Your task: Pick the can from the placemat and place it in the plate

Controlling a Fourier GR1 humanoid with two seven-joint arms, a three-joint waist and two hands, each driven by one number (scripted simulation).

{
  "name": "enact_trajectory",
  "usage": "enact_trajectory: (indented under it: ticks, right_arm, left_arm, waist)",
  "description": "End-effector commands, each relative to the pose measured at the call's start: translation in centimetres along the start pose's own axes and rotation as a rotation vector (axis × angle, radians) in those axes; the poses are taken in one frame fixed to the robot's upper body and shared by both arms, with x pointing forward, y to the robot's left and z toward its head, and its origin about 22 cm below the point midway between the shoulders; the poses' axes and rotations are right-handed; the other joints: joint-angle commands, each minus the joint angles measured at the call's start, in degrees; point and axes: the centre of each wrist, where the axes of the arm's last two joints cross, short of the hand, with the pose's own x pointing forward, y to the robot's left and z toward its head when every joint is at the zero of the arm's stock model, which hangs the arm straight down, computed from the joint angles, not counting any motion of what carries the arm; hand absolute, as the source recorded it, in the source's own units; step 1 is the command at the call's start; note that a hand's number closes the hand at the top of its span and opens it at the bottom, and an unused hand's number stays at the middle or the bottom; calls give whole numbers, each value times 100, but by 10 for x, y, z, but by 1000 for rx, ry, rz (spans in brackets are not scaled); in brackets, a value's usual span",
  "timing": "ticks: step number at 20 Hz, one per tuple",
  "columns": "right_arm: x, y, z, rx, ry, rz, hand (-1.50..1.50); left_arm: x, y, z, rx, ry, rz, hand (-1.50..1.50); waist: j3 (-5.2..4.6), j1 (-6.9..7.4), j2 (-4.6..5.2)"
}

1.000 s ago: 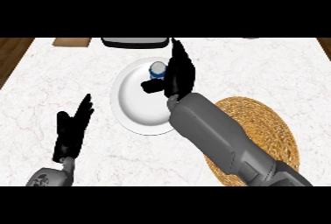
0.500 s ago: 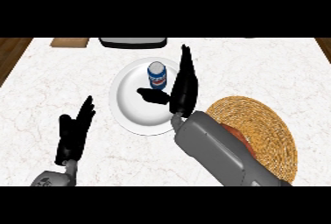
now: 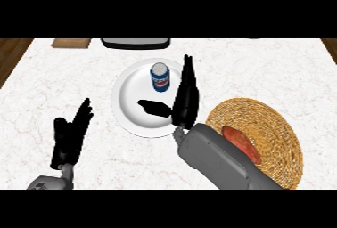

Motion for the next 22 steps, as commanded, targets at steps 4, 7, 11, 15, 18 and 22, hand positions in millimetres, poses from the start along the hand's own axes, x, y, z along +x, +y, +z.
enact_trajectory:
  ticks: [4, 7, 11, 15, 18, 22]
  right_arm:
    - [-2, 15, 0, -65, 55, 33, -150]
    - [-17, 16, 18, -63, 73, 44, -150]
    - [-15, 11, -4, -70, 83, 66, -150]
    - [-25, 12, -4, -103, 108, 107, -150]
    - [-49, 5, 10, -107, 119, 131, -150]
    - [-54, -3, 2, -115, 128, 143, -150]
  left_arm:
    - [9, -4, 1, 10, -4, -22, 0]
    - [-3, -6, -4, 4, -3, -14, 0]
    - [5, -19, 2, 12, 8, 5, 0]
    - [-6, 21, 19, 16, -6, -6, 0]
    - [6, -8, 2, 15, 12, 7, 0]
    - [-15, 8, 4, 13, 12, 30, 0]
  waist:
    - [-2, 52, 0]
    - [-5, -3, -12]
    - [-2, -42, -17]
    - [-4, -17, -25]
    - [-3, -99, -28]
    - [-4, -120, -30]
